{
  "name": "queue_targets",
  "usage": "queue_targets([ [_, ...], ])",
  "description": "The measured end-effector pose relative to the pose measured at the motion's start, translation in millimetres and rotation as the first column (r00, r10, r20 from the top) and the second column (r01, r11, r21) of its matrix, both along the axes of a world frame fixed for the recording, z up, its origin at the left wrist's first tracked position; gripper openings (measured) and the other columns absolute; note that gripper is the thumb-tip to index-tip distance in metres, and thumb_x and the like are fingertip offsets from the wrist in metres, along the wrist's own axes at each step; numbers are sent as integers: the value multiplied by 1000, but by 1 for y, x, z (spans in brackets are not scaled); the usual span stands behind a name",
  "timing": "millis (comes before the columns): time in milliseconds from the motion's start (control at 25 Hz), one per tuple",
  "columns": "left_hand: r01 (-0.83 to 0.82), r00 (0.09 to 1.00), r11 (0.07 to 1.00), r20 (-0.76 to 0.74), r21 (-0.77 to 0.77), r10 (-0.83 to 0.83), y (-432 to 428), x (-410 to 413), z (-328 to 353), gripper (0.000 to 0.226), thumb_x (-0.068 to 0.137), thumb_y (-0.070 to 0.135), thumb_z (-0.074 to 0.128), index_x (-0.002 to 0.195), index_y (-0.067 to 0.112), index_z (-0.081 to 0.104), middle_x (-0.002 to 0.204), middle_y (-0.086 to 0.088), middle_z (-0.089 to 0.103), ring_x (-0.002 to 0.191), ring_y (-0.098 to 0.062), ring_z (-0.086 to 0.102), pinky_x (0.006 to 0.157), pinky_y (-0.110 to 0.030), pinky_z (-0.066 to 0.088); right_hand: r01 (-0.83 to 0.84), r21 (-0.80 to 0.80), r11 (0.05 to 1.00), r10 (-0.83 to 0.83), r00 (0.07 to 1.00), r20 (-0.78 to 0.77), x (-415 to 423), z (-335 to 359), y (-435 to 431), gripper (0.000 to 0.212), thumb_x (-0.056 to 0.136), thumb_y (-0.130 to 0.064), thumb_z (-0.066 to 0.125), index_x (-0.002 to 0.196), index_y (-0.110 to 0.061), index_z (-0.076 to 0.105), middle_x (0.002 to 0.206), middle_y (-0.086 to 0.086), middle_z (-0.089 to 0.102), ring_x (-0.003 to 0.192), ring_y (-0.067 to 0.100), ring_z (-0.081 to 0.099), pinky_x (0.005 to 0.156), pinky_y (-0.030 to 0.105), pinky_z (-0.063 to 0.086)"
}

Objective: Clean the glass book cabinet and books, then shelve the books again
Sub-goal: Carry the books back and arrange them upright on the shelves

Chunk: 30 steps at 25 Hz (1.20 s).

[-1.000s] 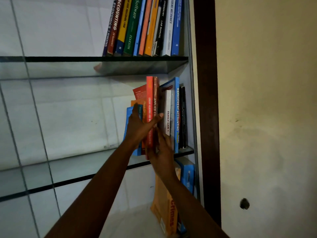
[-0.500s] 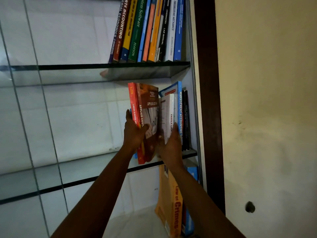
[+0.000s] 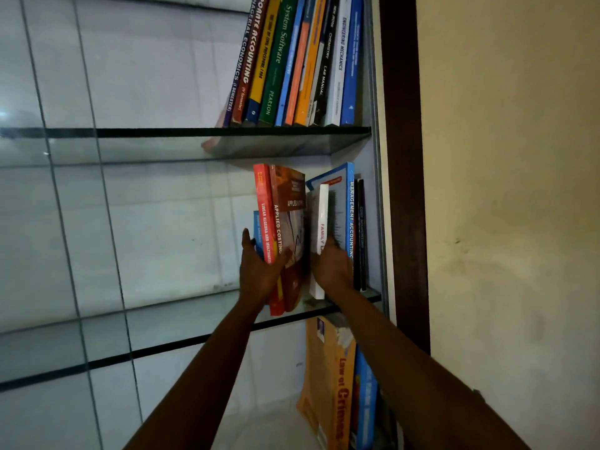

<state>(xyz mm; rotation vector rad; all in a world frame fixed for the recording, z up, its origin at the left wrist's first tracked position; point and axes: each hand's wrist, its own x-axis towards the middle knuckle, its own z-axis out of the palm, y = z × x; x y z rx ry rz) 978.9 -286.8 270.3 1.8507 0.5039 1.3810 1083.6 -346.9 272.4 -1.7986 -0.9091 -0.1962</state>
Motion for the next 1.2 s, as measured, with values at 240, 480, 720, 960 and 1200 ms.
queue_targets([
  [240,-7,994,1000,108,-19,9,1,21,-29,91,69,43,68,144,18,23,128,6,48,116,-8,50,87,-23,50,-98,25,995,97,993,67,0,1,-46,38,93,-17,52,128,-3,46,135,16,49,120,29,51,92,35,47],
  [480,-237,961,971,-135,35,239,-27,67,-22,96,80,47,65,151,16,7,151,-18,24,137,-38,25,107,-60,29,-74,53,996,64,982,178,4,18,-90,34,94,-16,51,125,-2,48,132,15,52,113,26,56,83,24,47],
  [720,-203,959,979,-209,-23,194,-28,66,-20,110,70,73,54,151,18,2,152,-18,20,139,-39,20,109,-62,23,-130,45,991,120,978,169,0,15,-114,34,94,-15,50,126,-3,47,131,14,53,113,24,57,79,17,44],
  [960,117,982,973,-123,-197,-143,-22,36,-8,103,73,69,55,150,20,8,151,-16,25,135,-33,32,107,-48,33,-129,106,986,112,982,154,-20,-16,-153,36,93,-13,52,129,-7,46,131,11,54,112,22,57,61,2,45],
  [1200,380,921,852,55,-360,-387,-17,-8,-23,99,73,79,39,149,17,19,147,5,29,133,-18,32,97,-27,30,-206,180,962,182,973,142,-47,-32,-203,34,92,-12,54,123,-22,46,118,-7,56,93,-1,55,68,2,47],
])
